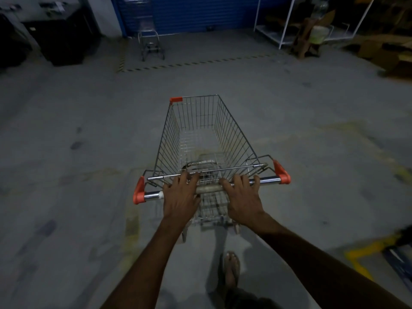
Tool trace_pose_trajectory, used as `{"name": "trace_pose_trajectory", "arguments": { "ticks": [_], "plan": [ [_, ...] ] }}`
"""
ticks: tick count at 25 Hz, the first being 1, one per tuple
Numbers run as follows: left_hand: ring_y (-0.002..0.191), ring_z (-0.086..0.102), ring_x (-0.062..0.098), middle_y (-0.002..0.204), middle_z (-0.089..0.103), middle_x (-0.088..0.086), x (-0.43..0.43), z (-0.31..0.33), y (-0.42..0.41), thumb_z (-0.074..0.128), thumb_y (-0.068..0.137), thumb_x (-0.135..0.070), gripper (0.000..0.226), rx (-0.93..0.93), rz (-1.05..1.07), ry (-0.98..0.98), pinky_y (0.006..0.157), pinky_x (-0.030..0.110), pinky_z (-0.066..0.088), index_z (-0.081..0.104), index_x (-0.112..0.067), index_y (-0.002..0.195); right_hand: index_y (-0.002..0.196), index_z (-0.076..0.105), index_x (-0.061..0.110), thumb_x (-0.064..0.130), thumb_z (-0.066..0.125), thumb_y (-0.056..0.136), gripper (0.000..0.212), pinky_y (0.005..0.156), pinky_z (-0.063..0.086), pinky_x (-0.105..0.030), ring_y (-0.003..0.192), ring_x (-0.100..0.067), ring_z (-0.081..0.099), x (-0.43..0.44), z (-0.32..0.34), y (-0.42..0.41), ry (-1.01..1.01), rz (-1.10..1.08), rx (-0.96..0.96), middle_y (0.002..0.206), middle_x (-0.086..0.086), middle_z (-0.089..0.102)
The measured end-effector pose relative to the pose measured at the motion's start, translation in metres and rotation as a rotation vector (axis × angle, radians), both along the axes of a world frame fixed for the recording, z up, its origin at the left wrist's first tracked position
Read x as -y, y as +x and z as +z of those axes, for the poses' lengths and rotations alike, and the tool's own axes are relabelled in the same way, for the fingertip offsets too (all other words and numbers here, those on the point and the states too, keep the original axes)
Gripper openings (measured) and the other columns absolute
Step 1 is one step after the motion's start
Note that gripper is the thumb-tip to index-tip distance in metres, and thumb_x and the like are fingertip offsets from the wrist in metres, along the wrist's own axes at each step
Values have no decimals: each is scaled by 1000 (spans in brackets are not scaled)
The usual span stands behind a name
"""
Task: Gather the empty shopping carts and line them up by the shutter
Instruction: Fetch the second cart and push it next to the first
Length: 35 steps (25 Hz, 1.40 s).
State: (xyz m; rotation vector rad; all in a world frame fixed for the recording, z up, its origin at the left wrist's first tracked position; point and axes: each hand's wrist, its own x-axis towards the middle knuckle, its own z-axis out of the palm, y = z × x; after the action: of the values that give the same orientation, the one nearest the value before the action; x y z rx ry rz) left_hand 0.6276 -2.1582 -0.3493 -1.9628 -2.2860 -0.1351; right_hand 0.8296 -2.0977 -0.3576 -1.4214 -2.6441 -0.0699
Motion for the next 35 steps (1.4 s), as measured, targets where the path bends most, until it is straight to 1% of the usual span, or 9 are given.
{"name": "trace_pose_trajectory", "arguments": {
  "ticks": [5, 10, 14, 17, 21, 25, 30, 33, 35],
  "plan": [
    [77, 70, 30, 94, 69, 0, -109, -7, -61, 80, 65, -47, 53, 6, -31, -51, 64, 37, 51, 65, -28, 113, 137, 46, 29, 26, 75, 67, 76, 107, 28, -61, 120, -32, 46, -113, 13, -47, -107, 72, 68, 125, -9, 52],
    [76, 73, 30, 83, 74, 3, -223, 2, -110, 72, 73, -52, 35, 24, -13, -133, 63, 36, 55, 68, -26, 96, 142, 45, 29, 33, 70, 77, 70, 110, 24, -59, 122, -35, 50, -227, 27, -94, -265, 94, 57, 128, -9, 56],
    [80, 73, 36, 90, 76, 8, -300, 7, -142, 71, 76, -48, 60, 26, -113, -128, 65, 42, 57, 60, -29, 132, 128, 59, 28, 42, 71, 77, 54, 99, 39, -48, 113, -31, 61, -321, 42, -129, -300, 110, 86, 127, -6, 59],
    [86, 72, 37, 102, 75, 11, -358, 4, -170, 71, 76, -47, 74, 102, -159, -68, 69, 42, 57, 50, -23, 143, 110, 72, 28, 44, 72, 72, 41, 95, 48, -46, 111, -31, 64, -389, 37, -158, -255, 77, 88, 158, -4, 35],
    [94, 67, 35, 127, 57, 7, -438, -3, -212, 71, 74, -47, 64, 225, -151, -14, 69, 42, 56, 54, -17, 127, 118, 73, 27, 53, 69, 79, 47, 97, 48, -42, 116, -28, 66, -476, 31, -204, -257, 18, 121, 167, 1, 27],
    [129, 50, 32, 148, 47, 7, -520, -8, -266, 59, 73, -54, 59, 147, -215, -27, 96, 48, 52, 70, -16, 115, 122, 73, 31, 59, 65, 82, 50, 99, 47, -42, 118, -28, 66, -552, 37, -258, -291, -2, 166, 167, 3, 28],
    [137, 49, 28, 150, 52, 9, -620, -15, -337, 44, 71, -65, 72, 196, -260, -107, 105, 40, 49, 76, -16, 114, 124, 70, 31, 52, 61, 87, 43, 116, 26, -58, 135, -23, 54, -630, 44, -325, -278, -25, 241, 168, -3, 25],
    [135, 52, 23, 146, 56, 5, -679, -20, -379, 47, 73, -66, 66, 153, -281, -106, 102, 38, 51, 78, -19, 107, 117, 70, 27, 47, 62, 88, 36, 110, 40, -50, 136, -23, 54, -684, 45, -359, -295, 28, 244, 164, -11, 33],
    [135, 51, 20, 147, 57, 1, -722, -24, -409, 48, 75, -67, 64, 135, -302, -112, 103, 37, 50, 77, -23, 112, 114, 69, 26, 44, 66, 86, 33, 97, 52, -44, 117, -26, 66, -722, 43, -380, -287, 27, 211, 161, -12, 38]
  ]
}}
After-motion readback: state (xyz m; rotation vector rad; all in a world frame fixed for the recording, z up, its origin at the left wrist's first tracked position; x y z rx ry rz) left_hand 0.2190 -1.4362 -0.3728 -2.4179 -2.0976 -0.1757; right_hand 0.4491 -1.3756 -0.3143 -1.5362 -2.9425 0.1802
